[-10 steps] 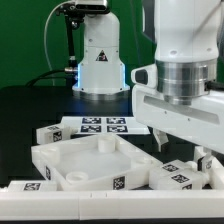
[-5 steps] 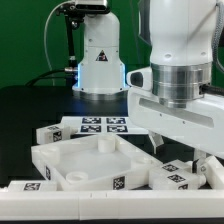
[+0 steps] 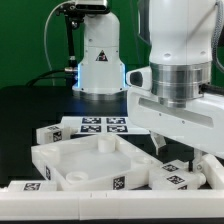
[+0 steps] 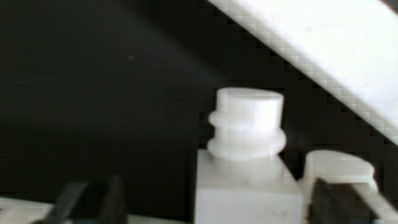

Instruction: Assemble square table

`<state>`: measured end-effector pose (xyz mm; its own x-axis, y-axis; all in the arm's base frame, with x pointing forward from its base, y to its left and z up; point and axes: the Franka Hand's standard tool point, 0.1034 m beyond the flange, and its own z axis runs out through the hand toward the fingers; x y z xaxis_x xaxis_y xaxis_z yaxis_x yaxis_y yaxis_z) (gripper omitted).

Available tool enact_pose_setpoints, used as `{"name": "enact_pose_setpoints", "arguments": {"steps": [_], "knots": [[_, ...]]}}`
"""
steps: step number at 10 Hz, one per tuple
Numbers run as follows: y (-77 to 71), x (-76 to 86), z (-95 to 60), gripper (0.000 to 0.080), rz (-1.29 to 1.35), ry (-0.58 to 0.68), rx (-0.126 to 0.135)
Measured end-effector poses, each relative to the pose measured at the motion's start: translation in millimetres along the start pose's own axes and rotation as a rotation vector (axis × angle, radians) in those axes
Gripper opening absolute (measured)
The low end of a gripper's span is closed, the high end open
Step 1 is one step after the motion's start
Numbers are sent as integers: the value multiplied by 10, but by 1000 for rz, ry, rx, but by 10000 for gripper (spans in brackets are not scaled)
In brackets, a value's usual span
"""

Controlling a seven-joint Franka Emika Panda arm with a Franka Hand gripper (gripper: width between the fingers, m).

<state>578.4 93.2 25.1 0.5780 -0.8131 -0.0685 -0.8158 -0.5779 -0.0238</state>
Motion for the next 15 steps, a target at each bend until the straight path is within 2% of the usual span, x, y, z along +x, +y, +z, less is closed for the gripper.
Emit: {"name": "enact_pose_setpoints", "arguments": {"steps": [1, 2, 5, 6, 7, 8, 10, 11, 14, 15], "knots": [[0, 0, 0, 412, 0, 0, 0], [-1, 0, 0, 278, 0, 0, 0], [-13, -17, -27, 278, -6, -4, 0], [-39, -68, -195, 278, -31, -18, 5], [-17, -90, -368, 278, -58, -18, 23], [61, -149, -488, 278, -77, -23, 30], [199, -400, -672, 281, -91, -30, 30], [223, -454, -683, 281, -84, -33, 30], [251, -471, -665, 281, -144, -33, 28], [390, -584, -682, 281, -282, -29, 36]]}}
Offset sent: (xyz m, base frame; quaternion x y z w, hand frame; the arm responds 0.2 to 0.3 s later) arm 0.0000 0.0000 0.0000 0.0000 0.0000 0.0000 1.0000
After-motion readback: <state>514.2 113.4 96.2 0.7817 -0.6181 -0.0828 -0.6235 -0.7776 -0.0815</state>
